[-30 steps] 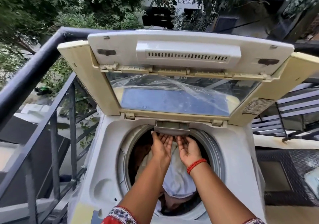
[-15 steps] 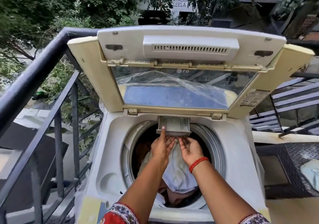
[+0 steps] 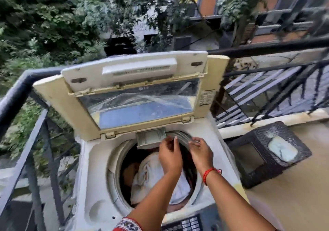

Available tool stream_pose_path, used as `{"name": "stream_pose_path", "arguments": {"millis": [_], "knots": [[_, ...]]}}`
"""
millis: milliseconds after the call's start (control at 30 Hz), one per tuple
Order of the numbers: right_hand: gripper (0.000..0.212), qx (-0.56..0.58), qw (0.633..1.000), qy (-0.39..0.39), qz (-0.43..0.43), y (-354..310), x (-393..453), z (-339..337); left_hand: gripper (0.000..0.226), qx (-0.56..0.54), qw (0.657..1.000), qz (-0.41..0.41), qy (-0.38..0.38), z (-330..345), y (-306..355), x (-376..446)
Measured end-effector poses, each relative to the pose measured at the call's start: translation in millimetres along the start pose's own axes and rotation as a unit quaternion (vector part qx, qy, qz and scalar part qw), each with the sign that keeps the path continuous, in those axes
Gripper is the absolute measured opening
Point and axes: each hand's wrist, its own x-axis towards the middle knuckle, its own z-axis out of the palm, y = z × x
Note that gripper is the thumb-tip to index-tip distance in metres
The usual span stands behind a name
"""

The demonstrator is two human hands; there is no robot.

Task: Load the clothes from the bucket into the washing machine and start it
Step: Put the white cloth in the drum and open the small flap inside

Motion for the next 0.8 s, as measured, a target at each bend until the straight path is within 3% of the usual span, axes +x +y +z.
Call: {"name": "stream_pose_path", "arguments": {"millis": [100,267,500,800], "knots": [[0.018,0.038,0.994,0.066,-0.075,-2,4,-61,0.027,0.046,0.989,0.116,-0.082,39,31,-21],[0.019,0.076,0.984,0.151,-0.057,25,17,-166,0.02,0.061,0.936,0.234,-0.254,123,67,-74],[0.018,0.04,0.968,0.248,0.004,98,49,-289,0.02,0.19,0.828,0.283,-0.445,268,60,-126],[0.012,0.024,0.95,0.304,0.069,191,140,-403,0.019,0.311,0.758,0.25,-0.516,446,21,-128]]}}
